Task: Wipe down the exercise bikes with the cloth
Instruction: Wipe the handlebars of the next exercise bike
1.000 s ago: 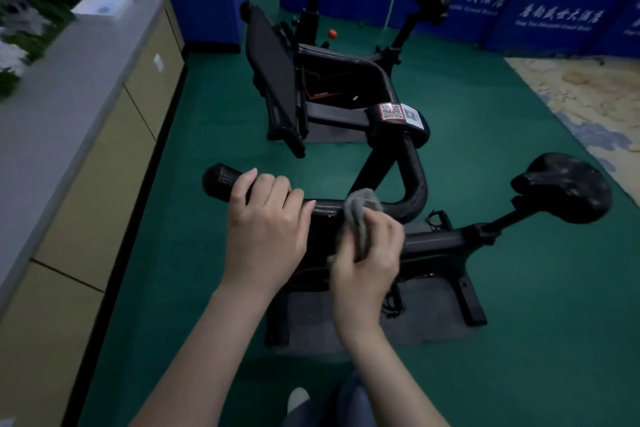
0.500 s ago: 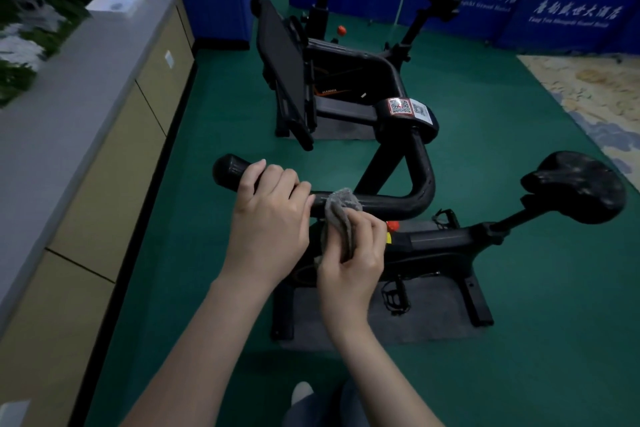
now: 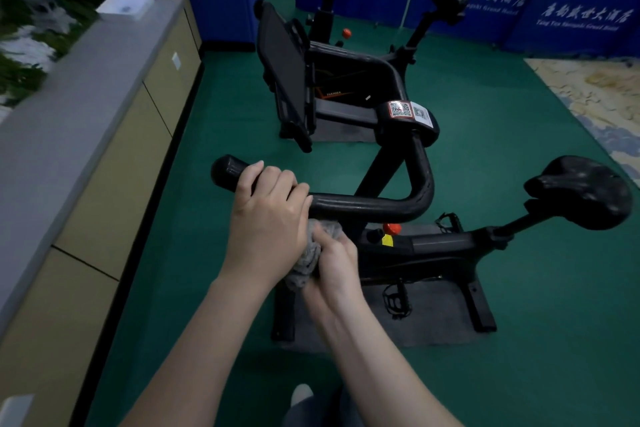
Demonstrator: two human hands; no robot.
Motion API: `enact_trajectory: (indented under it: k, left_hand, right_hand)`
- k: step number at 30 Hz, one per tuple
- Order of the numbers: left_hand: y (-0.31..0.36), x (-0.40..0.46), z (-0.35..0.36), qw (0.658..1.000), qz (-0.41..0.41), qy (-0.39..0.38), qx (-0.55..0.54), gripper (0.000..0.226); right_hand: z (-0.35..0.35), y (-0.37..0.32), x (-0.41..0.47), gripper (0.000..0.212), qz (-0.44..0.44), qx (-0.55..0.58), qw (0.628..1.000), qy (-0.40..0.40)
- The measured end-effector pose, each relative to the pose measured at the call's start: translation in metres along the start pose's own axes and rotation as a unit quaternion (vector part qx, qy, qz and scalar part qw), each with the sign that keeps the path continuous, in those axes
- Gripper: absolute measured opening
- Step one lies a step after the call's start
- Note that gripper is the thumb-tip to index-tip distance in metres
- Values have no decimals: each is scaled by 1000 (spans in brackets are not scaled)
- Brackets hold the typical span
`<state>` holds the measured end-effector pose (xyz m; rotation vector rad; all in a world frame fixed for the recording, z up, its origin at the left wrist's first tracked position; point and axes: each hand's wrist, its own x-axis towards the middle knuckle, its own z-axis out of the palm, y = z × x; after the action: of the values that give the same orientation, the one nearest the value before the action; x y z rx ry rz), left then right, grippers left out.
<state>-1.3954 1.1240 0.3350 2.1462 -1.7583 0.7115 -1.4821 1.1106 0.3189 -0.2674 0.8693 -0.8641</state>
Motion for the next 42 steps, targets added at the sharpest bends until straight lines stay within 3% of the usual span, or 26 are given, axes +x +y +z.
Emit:
enact_trajectory:
  k: [4,7,10,16,22,28,33,36,39,42]
  left_hand:
    - [-1,-1,1,1000,7,4,4,24]
    - [-1,-1,1,1000,4,4,0,24]
    - [0,-1,1,1000,-1,6,-5,23]
    - [0,0,1,1000,1,4,11,23]
    - [1,-1,0,1000,-5,4,4,24]
    - [2,-1,-1,1000,-5,2,5,27]
    - [1,-2,-1,1000,-3,-4,8,29]
    - [8,0,-2,999,-32,-4,5,31]
    - [25,6,-3,997,-68,6,-31,29]
    - [44,10,2,995,-43,-6,-87,27]
  right_hand:
    - [-5,-7,0,17,-5,-23,1000,-6]
    - [-23,-15,5,12,-85,-44,994,50]
    - [-34,-12,5,24,-138,-104,979,105]
    - [-22,5,-1,21,-149,-209,962,88]
    - [-49,-23,7,20,-282,-191,917,207]
    - [-39,-12,7,27,-334,-246,893,176]
    - [-66,-41,15,25,-343,-210,883,242]
    - [-62,-42,12,26,-357,-230,879,218]
    - [-53,-32,6,27,-358,-272,875,178]
    - [-62,-40,7,24,-356,-281,868,201]
